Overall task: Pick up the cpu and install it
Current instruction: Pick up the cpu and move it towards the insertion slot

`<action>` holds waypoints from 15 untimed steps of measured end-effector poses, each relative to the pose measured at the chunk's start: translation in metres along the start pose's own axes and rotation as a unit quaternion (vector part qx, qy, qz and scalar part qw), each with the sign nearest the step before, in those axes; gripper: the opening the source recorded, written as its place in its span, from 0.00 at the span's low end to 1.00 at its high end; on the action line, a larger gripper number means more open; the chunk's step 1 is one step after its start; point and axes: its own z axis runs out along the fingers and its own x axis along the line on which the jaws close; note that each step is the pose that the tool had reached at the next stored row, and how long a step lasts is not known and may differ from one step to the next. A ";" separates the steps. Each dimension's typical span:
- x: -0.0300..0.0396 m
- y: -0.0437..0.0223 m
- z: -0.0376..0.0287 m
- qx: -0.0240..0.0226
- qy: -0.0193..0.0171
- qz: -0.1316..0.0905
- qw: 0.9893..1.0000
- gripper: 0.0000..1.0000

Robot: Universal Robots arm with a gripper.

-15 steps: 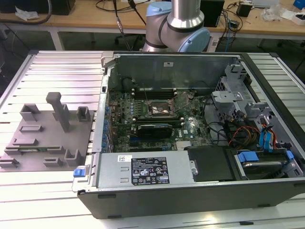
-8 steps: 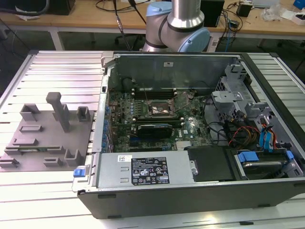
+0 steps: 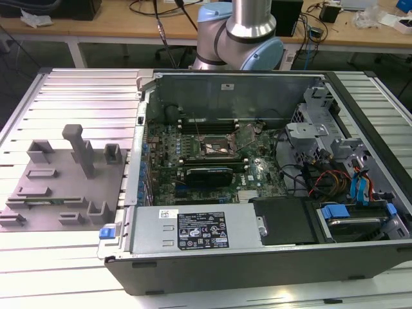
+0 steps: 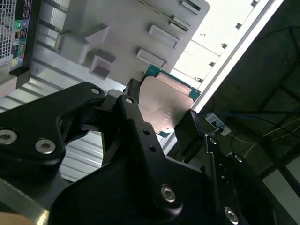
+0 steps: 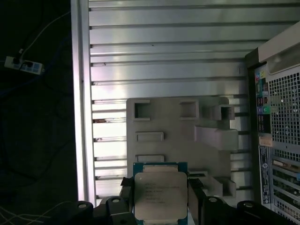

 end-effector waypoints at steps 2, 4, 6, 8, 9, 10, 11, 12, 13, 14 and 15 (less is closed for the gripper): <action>-0.0001 0.0001 -0.0031 0.000 0.000 0.000 1.000 0.55; -0.0001 0.0001 -0.0041 0.000 0.000 0.000 1.000 0.55; -0.0002 0.0001 -0.0042 0.000 0.000 0.000 1.000 0.55; -0.0002 0.0001 -0.0043 0.000 0.000 0.000 1.000 0.55; -0.0002 0.0001 -0.0043 0.000 0.000 0.000 1.000 0.55; -0.0002 0.0001 -0.0044 0.000 0.000 0.000 1.000 0.55; -0.0002 0.0002 -0.0044 0.000 0.000 0.000 1.000 0.55; -0.0007 0.0003 -0.0046 0.000 0.000 0.000 1.000 0.55; -0.0018 0.0002 -0.0044 0.000 0.000 0.000 1.000 0.55; -0.0027 0.0002 -0.0043 0.000 0.000 0.000 1.000 0.55; -0.0035 0.0003 -0.0043 0.000 0.000 0.000 1.000 0.55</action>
